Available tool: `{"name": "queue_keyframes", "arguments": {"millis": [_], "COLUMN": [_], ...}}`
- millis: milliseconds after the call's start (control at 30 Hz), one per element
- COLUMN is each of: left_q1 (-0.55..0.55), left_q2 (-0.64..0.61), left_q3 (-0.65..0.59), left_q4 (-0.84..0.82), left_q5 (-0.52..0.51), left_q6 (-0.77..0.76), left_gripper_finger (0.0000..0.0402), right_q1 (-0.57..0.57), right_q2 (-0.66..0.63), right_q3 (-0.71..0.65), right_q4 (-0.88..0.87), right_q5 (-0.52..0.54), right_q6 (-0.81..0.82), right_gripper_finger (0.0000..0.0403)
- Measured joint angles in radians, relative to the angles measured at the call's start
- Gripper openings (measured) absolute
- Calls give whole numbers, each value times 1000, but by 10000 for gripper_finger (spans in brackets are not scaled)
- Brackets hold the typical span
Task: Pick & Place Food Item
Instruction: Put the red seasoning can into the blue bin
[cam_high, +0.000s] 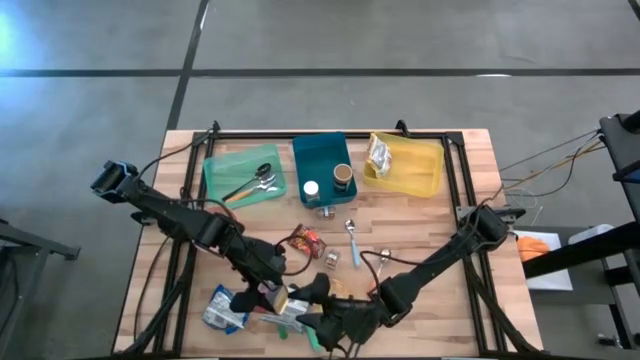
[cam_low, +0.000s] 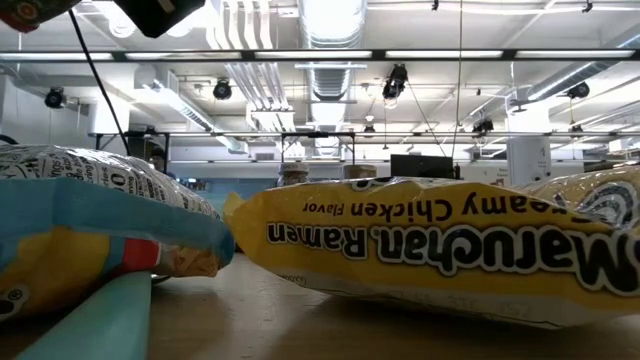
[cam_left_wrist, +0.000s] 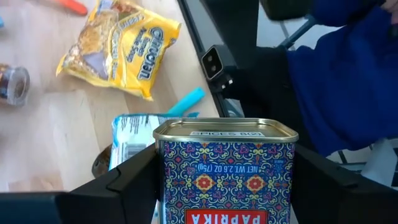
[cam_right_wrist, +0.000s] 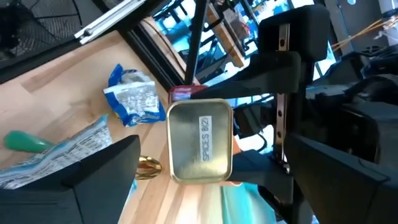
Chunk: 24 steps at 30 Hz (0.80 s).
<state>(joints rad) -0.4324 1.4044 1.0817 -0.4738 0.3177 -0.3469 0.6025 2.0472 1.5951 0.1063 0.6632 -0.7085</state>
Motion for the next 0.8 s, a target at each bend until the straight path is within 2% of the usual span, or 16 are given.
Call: {"name": "queue_keyframes", "arguments": {"millis": [300,467,600,800], "left_q1": [23,34,38,43], "left_q2": [0,0,0,0], "left_q3": [0,0,0,0], "left_q4": [93,133,192,192], "left_q5": [62,76,120,125], "left_q6": [11,21,29,46], "left_gripper_finger": [276,276,276,276], "right_q1": [-11,-23,-39,-67], "right_q2": [0,0,0,0], "right_q3": [0,0,0,0], "right_q4": [33,34,33,33], "right_q5": [-24,-117,-118,-135], "right_q6": [-1,-2,-1,-5], "right_gripper_finger": [396,396,396,396]}}
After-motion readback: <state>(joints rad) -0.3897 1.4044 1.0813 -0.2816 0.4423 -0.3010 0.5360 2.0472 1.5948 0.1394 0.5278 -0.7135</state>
